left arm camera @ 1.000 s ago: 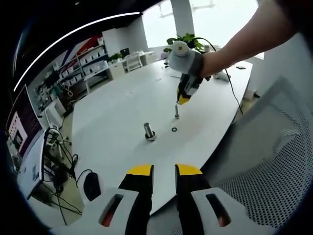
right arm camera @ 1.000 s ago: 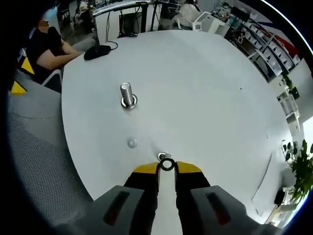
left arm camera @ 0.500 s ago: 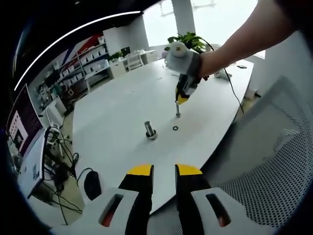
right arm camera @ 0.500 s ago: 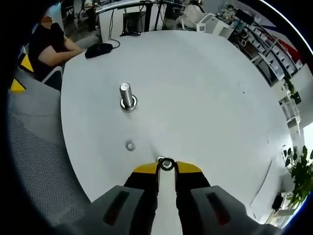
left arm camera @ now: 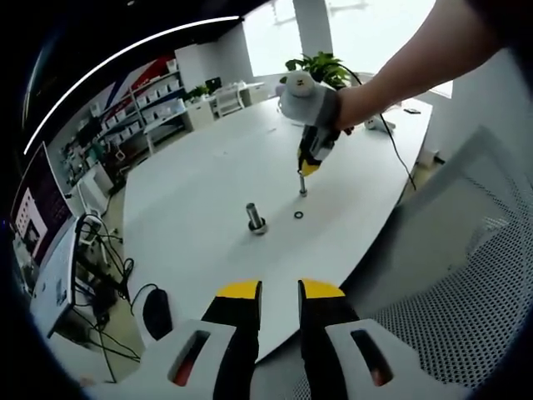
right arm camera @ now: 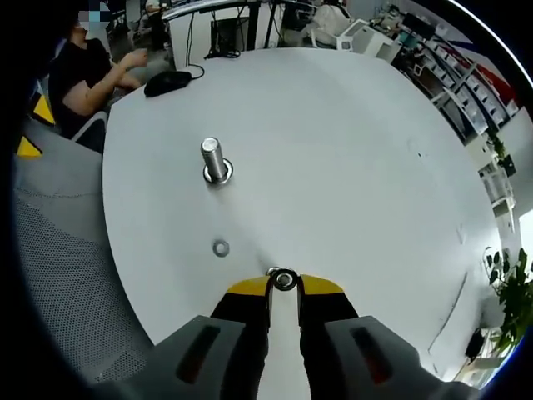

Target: Place the washer onto the threaded stud by aligning its center hole with the stud, sliding it down to the base, and recovering from edge contact or off-axis alignment until the washer reaches the visible bottom stop.

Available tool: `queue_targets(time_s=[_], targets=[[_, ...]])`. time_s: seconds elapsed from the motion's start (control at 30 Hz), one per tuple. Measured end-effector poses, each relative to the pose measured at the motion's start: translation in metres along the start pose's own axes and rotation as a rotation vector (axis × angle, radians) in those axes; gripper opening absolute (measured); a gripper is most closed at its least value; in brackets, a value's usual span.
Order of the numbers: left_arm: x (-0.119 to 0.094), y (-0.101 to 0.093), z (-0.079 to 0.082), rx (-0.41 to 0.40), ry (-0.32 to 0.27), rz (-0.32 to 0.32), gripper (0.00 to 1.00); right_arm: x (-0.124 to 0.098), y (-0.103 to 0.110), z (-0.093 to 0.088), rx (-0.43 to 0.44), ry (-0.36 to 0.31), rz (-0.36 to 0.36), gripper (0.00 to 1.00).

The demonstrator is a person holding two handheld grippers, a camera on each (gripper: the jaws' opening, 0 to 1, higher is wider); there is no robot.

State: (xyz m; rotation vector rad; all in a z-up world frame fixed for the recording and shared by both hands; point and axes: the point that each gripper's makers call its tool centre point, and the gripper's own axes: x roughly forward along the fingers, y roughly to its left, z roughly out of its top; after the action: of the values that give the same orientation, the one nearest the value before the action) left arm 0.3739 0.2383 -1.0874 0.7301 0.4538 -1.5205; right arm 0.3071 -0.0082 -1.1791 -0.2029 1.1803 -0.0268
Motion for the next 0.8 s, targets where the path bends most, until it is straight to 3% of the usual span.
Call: queue_targets(time_s=[0.07,0.27,0.33,0.53,0.8], targets=[[0.0,0.0,0.0,-0.003,0.0,0.001,0.15,0.009,-0.009,-0.002,0.001,0.0,0.003,0.14],[0.0,0.001,0.0,-0.002,0.002,0.003,0.15,0.012,-0.007,-0.004,-0.008,0.008,0.01,0.14],[-0.001,0.001,0.0,-0.004,0.003,0.004,0.15,0.003,0.002,-0.004,-0.005,0.01,0.01,0.14],[-0.001,0.001,-0.001,-0.004,0.005,0.004,0.15,0.022,-0.008,-0.005,-0.01,0.023,0.019,0.14],[-0.001,0.001,-0.001,-0.006,0.006,0.005,0.15,0.028,0.0,-0.011,-0.005,0.047,0.027,0.14]])
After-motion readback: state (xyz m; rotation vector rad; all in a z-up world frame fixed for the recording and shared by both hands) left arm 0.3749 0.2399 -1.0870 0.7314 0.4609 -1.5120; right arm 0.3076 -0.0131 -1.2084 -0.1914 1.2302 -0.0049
